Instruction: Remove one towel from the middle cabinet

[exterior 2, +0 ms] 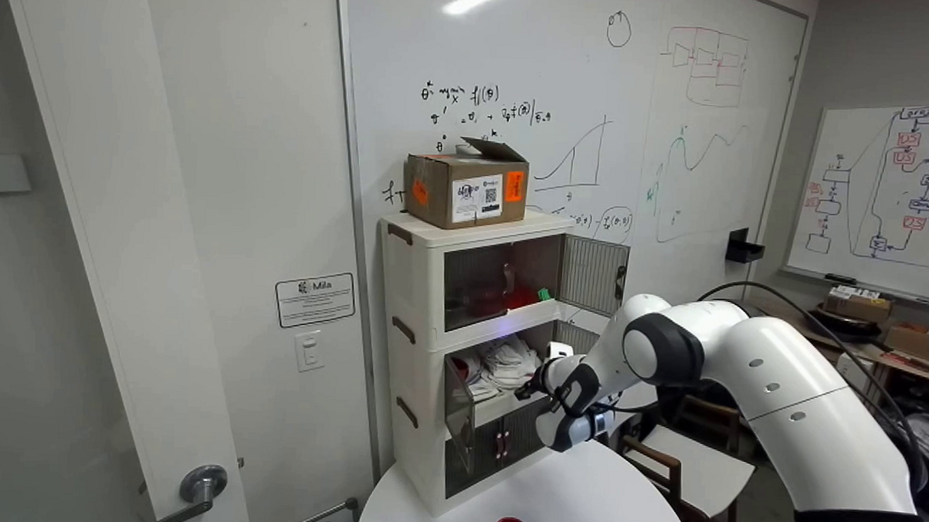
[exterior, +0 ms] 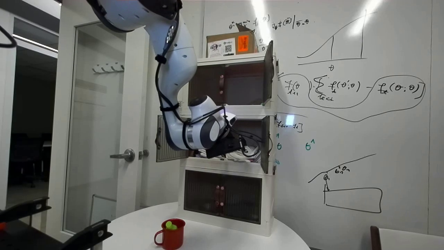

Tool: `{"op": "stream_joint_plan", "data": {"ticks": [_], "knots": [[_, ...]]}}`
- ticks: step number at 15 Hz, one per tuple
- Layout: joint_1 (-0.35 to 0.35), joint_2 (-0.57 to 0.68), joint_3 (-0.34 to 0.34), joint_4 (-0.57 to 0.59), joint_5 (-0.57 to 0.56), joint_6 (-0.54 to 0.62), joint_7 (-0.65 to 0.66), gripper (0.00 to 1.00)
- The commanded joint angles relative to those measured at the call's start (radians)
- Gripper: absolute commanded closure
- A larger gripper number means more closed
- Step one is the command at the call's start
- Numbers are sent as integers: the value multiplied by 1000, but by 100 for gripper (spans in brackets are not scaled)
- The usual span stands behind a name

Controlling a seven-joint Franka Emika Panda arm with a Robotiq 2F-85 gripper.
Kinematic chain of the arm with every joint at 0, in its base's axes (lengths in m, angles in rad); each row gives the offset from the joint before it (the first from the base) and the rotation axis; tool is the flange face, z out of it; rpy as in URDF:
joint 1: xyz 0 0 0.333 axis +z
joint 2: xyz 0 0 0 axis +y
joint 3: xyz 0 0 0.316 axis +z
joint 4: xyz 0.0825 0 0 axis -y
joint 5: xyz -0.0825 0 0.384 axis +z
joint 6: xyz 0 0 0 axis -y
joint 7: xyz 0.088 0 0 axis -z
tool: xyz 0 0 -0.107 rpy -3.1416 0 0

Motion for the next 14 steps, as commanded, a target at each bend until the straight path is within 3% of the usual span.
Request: {"op": "stream_joint_plan", "data": {"ticks": [1, 6, 14], "knots": [[66, 72, -56, 107, -18, 15, 1, 0], [139, 137, -121, 210, 4, 29, -17, 0], [111, 199, -138, 324, 16, 74, 15, 0]]}}
